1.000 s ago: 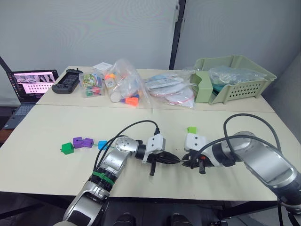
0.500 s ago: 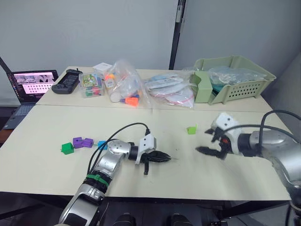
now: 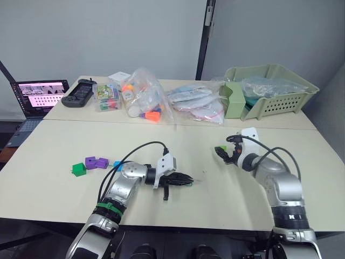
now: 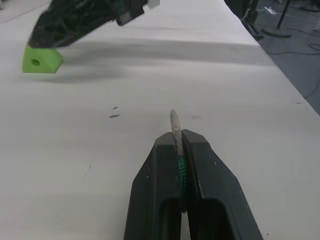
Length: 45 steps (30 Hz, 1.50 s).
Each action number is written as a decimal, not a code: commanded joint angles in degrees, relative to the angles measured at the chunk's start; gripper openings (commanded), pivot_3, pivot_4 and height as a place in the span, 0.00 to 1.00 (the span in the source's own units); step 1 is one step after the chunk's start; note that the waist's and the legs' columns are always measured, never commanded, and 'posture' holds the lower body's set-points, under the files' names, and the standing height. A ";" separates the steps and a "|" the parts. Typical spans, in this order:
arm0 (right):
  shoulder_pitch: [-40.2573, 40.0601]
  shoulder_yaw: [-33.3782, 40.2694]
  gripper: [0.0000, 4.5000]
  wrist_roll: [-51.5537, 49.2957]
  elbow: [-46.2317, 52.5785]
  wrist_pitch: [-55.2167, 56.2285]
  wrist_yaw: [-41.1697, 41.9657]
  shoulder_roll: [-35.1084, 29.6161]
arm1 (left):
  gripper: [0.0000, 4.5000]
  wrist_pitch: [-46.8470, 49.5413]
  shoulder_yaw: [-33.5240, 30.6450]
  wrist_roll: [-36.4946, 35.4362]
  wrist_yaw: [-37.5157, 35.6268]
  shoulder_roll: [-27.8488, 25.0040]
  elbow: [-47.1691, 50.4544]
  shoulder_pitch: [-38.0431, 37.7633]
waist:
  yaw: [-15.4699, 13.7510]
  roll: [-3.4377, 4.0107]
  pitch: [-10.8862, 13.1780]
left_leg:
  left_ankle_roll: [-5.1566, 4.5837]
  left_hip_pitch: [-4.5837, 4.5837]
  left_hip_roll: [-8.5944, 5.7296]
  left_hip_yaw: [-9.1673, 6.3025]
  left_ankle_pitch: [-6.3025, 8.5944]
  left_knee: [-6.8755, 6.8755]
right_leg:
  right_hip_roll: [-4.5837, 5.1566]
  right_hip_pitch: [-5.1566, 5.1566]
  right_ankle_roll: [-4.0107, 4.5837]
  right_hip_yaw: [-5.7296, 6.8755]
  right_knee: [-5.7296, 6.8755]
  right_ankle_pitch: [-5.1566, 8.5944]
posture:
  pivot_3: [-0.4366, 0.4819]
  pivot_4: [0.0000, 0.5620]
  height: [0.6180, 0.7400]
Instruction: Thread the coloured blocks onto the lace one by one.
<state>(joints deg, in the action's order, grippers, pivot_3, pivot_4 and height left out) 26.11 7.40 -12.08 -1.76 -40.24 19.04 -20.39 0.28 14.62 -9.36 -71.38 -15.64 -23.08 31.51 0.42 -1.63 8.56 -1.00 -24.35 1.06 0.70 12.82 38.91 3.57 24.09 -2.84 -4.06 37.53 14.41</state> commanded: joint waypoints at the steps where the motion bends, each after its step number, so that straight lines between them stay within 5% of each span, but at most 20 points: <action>1: 1.58 1.13 0.99 0.28 -2.49 4.38 -1.34 0.92 | 0.00 0.22 -0.75 -1.36 0.15 -0.06 2.13 0.78 | 0.31 0.00 0.00 | 0.00 0.01 0.00 0.00 0.00 0.00 | 0.00 0.00 0.00 0.00 0.01 0.00 | 0.48 0.27 0.95; 4: 2.30 0.68 0.94 0.46 -7.04 7.82 -1.91 2.63 | 0.00 0.41 -0.78 -1.34 0.22 -0.27 2.66 0.49 | 0.52 0.00 0.00 | 0.00 0.02 0.01 -0.01 0.00 -0.02 | -0.01 0.02 0.01 0.00 0.04 0.00 | 0.48 0.27 0.95; 10: 3.89 0.09 0.48 0.50 -13.35 12.20 -1.52 4.50 | 0.00 1.13 -0.64 -1.37 0.44 -0.43 3.98 -0.26 | 0.72 0.01 0.00 | 0.00 0.05 0.02 -0.03 0.00 -0.03 | -0.03 0.00 0.01 -0.01 0.06 0.00 | 0.48 0.27 0.95; 14: 4.10 -0.12 0.25 0.49 -14.35 12.99 -1.62 4.64 | 0.00 1.34 -0.53 -1.35 0.66 -0.37 4.37 -0.47 | 0.79 0.01 0.00 | 0.00 0.06 0.02 -0.03 0.00 -0.04 | -0.03 0.00 0.01 -0.01 0.06 0.00 | 0.48 0.27 0.95; 22: -3.70 0.29 0.25 -2.13 2.00 4.08 -2.53 4.07 | 0.00 1.06 -0.40 -1.59 0.54 0.17 4.32 -0.36 | 0.49 0.01 0.00 | 0.00 0.02 0.01 -0.09 0.00 -0.05 | -0.02 0.01 0.01 -0.01 0.07 0.00 | 0.48 0.27 0.95; 30: -24.10 0.16 0.25 -6.99 34.55 -12.89 -8.85 8.68 | 0.00 0.19 0.32 -1.66 -0.31 2.41 2.48 1.13 | 0.37 0.03 -0.01 | 0.00 0.00 0.00 -0.35 0.00 -0.04 | -0.04 -0.03 0.02 0.01 0.00 0.02 | 0.48 0.27 0.95; 39: -35.65 -2.05 0.25 -7.28 46.17 -18.81 -15.84 15.69 | 0.00 -1.86 0.74 -1.21 -2.73 3.31 -1.94 3.65 | 0.42 0.02 -0.01 | 0.00 0.04 0.01 -0.35 0.00 -0.04 | -0.08 -0.09 0.02 0.01 -0.14 0.06 | 0.48 0.27 0.95; 41: -36.04 -2.15 0.49 -7.54 47.20 -19.42 -16.37 15.98 | 0.00 -2.15 0.76 -1.19 -3.11 3.31 -2.45 3.91 | 0.40 0.02 -0.01 | 0.00 0.03 0.06 -0.35 0.00 -0.05 | -0.13 -0.15 0.01 0.02 -0.35 0.06 | 0.48 0.27 0.95; 45: -36.30 -1.37 0.78 -9.52 49.70 -22.37 -14.42 13.47 | 0.00 -2.59 0.64 -1.07 -3.45 3.38 -3.24 4.19 | 0.28 0.02 -0.01 | 0.00 0.01 0.05 -0.36 0.00 -0.05 | -0.12 -0.19 0.01 0.04 -0.40 0.06 | 0.48 0.27 0.95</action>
<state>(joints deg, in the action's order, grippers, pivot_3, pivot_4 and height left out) -9.46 4.98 -20.01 45.52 -60.56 3.68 -5.54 -1.14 15.29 -9.85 -74.47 -12.49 -26.45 34.43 0.69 -1.60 8.55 -1.00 -24.35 1.10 0.34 12.82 38.87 3.46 23.89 -2.83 -4.03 37.12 14.47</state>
